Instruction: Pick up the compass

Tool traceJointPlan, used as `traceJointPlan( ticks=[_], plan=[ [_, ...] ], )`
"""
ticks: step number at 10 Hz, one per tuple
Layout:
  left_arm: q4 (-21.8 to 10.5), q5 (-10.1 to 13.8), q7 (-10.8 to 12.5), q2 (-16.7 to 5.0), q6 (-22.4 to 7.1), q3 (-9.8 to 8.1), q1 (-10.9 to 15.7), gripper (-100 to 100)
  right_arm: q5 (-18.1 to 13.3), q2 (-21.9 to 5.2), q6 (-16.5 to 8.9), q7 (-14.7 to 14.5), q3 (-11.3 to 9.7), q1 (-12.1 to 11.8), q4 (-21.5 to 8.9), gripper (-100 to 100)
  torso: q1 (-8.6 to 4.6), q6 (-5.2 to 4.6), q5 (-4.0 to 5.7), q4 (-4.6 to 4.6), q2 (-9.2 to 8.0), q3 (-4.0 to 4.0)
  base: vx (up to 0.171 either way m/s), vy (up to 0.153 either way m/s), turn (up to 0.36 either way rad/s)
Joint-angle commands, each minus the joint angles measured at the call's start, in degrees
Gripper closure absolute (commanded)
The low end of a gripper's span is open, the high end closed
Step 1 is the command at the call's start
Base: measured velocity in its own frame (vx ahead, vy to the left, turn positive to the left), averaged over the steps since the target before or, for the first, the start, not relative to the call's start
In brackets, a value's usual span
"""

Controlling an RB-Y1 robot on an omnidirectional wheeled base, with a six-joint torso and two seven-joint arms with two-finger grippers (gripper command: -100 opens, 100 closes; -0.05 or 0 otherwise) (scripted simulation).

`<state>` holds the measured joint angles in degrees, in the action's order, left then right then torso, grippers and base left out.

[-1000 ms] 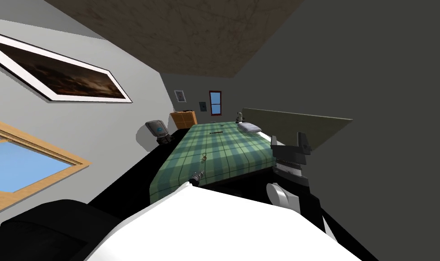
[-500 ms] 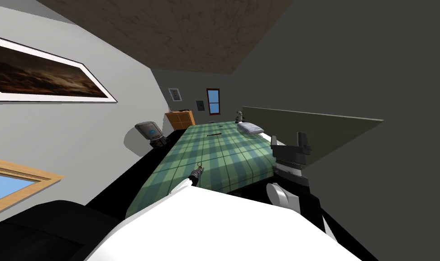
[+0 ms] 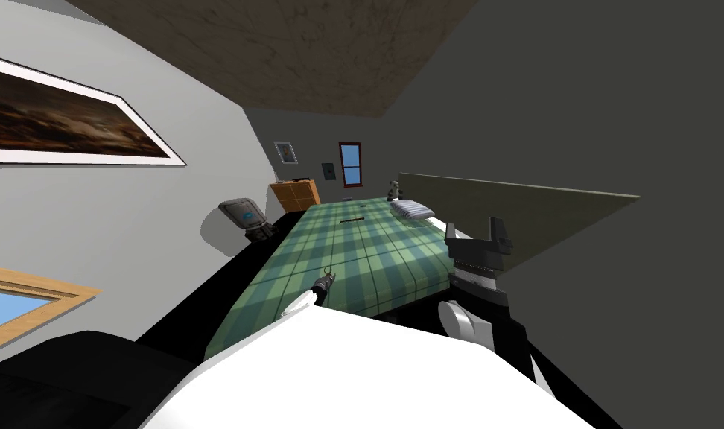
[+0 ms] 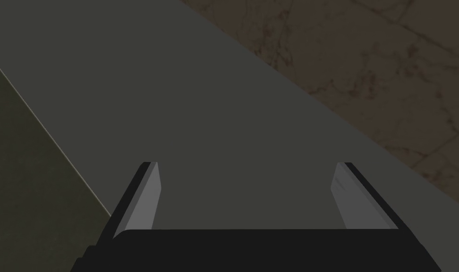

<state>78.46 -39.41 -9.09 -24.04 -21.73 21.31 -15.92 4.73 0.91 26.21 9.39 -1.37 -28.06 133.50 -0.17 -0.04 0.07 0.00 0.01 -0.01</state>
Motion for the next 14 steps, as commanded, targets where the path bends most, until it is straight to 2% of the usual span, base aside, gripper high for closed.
traceJointPlan(
  ticks=[1,3,4,5,9,10,11,14],
  plan=[
    [-2.48,-0.01,-0.10,0.59,1.28,-0.84,1.57,-100,0.00,0.00,0.00,0.00,0.00,0.00,0.00,0,0.00,0.00,0.00,0.00,0.00,0.00,-0.018,-0.010,-0.008],
    [-4.30,-0.18,-0.11,1.09,2.26,-1.52,2.63,-100,0.00,0.00,0.00,0.00,0.00,0.00,0.00,0,0.01,0.00,0.00,0.00,0.01,-0.01,-0.013,-0.006,-0.004],
    [-3.66,-0.21,-0.14,1.04,1.81,-1.28,2.28,-100,0.00,0.00,0.00,0.00,0.00,0.00,0.00,0,0.07,-0.03,-0.05,0.02,0.08,-0.05,-0.007,-0.004,0.000],
    [-3.82,-0.26,-0.11,1.08,1.97,-1.34,2.35,100,0.00,0.00,0.00,0.00,0.00,0.00,0.00,0,0.14,-0.03,-0.07,0.04,0.15,-0.09,0.000,0.000,0.000],
    [-3.79,-0.25,-0.10,1.07,1.95,-1.36,2.36,100,0.00,0.00,0.00,0.00,0.00,0.00,0.00,0,0.16,-0.04,-0.10,0.07,0.22,-0.14,0.000,0.000,0.000],
    [-3.79,-0.25,-0.11,1.06,1.95,-1.36,2.36,0,0.00,0.00,0.00,0.00,0.00,0.00,0.00,0,0.17,-0.04,-0.10,0.07,0.22,-0.14,0.000,0.000,0.000],
    [-1.56,0.08,-0.09,0.33,0.80,-0.50,1.05,100,0.00,0.00,0.00,0.00,0.00,0.00,0.00,0,0.17,-0.04,-0.10,0.07,0.22,-0.14,0.012,0.006,0.008],
    [1.17,0.35,-0.07,-0.43,-0.67,0.51,-0.54,100,0.00,0.00,0.00,0.00,0.00,0.00,0.00,0,0.18,-0.03,-0.10,0.08,0.27,-0.17,0.016,0.008,0.006]
  ],
)
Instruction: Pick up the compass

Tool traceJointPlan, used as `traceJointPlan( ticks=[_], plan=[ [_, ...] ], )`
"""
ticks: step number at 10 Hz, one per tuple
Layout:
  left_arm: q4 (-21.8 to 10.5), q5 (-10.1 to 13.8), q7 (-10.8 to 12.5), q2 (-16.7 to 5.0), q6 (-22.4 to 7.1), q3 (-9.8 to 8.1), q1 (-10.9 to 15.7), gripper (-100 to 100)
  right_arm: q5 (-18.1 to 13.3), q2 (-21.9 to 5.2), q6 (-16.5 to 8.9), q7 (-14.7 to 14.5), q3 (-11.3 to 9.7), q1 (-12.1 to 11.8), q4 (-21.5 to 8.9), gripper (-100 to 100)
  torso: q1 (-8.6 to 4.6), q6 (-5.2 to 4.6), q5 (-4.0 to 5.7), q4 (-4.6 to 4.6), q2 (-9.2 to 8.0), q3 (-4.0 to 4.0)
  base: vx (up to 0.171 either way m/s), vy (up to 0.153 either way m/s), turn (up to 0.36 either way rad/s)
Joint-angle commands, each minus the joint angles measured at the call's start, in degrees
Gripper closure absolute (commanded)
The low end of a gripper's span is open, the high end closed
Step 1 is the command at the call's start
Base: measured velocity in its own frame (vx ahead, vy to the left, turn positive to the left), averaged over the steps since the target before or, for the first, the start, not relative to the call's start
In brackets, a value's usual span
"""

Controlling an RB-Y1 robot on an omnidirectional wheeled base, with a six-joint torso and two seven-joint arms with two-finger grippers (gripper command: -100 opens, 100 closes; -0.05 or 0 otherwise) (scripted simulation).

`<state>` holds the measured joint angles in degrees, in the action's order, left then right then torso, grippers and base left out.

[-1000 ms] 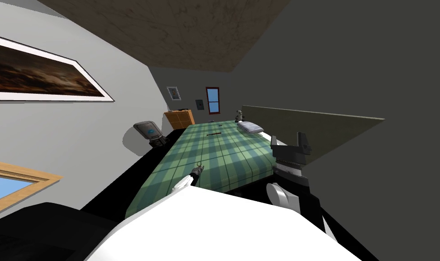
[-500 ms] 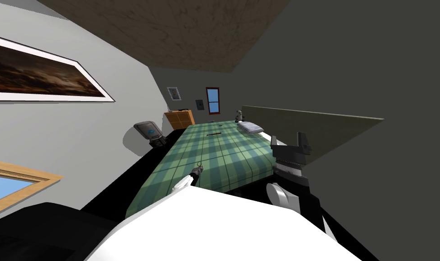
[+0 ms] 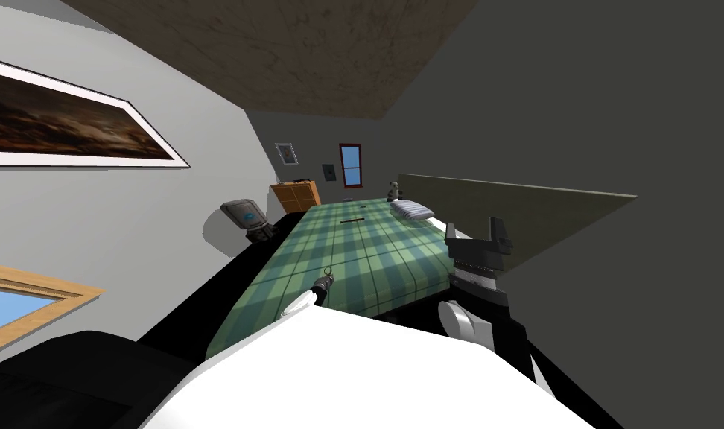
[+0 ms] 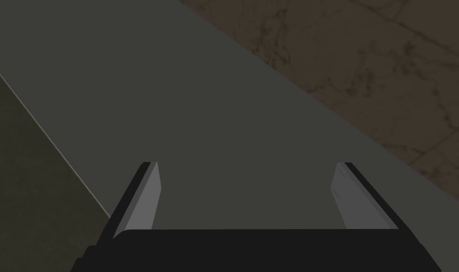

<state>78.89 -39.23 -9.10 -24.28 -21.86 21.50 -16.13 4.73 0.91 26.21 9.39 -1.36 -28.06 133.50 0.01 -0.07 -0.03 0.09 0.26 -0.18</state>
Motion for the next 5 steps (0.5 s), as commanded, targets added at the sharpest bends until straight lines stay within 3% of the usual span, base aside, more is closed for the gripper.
traceJointPlan(
  ticks=[1,3,4,5],
  plan=[
    [1.66,0.27,-0.06,-0.44,-1.02,0.66,-0.86,100,0.00,0.00,0.00,0.00,0.00,0.00,0.00,0,0.00,0.00,0.00,0.00,0.00,0.00,0.010,0.006,0.008],
    [4.39,0.53,-0.04,-1.20,-2.48,1.67,-2.44,100,0.00,0.00,0.00,0.00,0.00,0.00,0.00,0,-0.01,0.00,-0.01,-0.01,-0.02,0.01,0.010,0.006,0.008],
    [3.51,0.71,-0.15,-1.05,-2.05,1.42,-1.77,100,0.00,0.00,0.00,0.00,0.00,0.00,0.00,0,-0.01,0.00,-0.01,-0.01,-0.02,0.02,0.005,0.003,0.002],
    [3.70,0.75,-0.17,-1.09,-2.25,1.52,-1.85,0,0.00,0.00,0.00,0.00,0.00,0.00,0.00,0,-0.01,-0.01,0.00,-0.01,-0.02,0.01,0.000,0.000,0.000]
  ],
)
